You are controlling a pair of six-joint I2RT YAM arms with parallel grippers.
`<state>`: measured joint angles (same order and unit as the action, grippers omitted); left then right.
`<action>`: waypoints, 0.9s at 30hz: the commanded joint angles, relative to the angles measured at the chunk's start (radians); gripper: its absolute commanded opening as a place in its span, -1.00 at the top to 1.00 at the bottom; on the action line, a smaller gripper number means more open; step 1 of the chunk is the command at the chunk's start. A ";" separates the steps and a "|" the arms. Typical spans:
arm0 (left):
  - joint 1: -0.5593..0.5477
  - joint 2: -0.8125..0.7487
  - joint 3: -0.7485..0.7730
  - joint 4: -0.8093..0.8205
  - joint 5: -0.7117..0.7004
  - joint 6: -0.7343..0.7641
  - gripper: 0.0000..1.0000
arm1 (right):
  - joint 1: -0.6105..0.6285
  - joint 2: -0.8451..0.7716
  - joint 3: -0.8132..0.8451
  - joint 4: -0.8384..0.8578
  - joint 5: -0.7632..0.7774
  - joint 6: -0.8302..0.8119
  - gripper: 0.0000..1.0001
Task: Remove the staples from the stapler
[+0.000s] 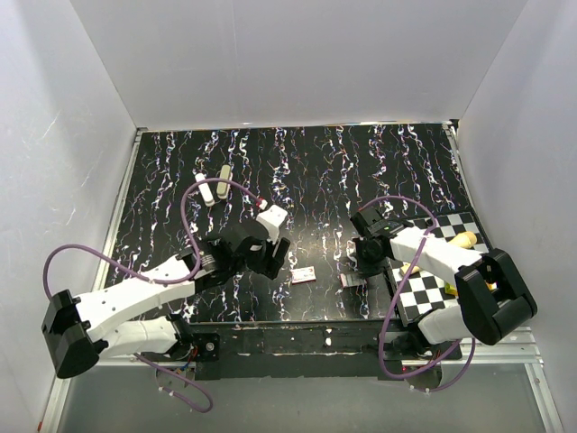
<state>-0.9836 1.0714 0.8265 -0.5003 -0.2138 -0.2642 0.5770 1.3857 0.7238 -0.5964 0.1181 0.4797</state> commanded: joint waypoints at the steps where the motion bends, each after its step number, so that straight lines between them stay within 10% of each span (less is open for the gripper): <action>1: 0.005 0.031 -0.001 0.034 -0.006 -0.033 -0.22 | -0.002 0.016 0.040 0.038 -0.018 -0.024 0.97; 10: 0.019 0.133 -0.026 0.081 -0.010 -0.095 0.07 | -0.002 0.038 0.071 0.075 -0.061 -0.024 0.97; 20: 0.048 0.232 -0.058 0.152 0.060 -0.127 1.00 | 0.000 0.072 0.097 0.119 -0.093 -0.010 0.97; 27: 0.053 0.294 -0.076 0.212 0.116 -0.138 1.00 | 0.004 0.091 0.118 0.135 -0.112 -0.004 0.97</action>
<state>-0.9379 1.3571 0.7689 -0.3496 -0.1406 -0.3878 0.5774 1.4677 0.7979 -0.4938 0.0235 0.4675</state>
